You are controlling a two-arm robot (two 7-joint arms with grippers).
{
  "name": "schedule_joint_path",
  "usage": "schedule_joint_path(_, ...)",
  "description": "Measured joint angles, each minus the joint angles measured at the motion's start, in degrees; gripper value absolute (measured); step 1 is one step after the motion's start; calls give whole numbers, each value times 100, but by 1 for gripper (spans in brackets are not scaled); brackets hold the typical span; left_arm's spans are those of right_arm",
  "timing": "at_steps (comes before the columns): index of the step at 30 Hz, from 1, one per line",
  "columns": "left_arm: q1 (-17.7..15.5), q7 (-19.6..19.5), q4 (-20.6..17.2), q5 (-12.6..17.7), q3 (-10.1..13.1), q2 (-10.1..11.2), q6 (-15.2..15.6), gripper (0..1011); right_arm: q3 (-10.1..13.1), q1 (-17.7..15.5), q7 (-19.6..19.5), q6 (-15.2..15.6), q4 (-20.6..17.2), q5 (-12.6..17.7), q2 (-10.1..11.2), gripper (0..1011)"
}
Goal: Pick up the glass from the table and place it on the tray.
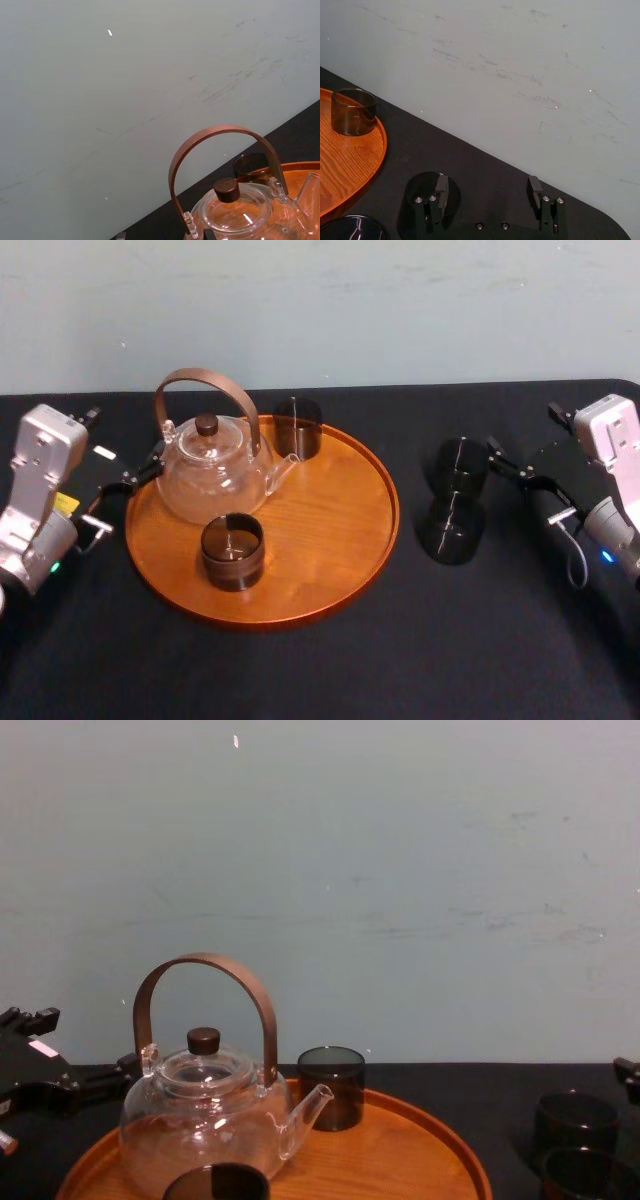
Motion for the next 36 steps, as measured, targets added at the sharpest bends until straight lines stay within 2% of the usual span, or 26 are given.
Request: schedule_joint_path(36,0,0,0,0,0,0,0,1001,0,0,0,0,0,0,0,1002)
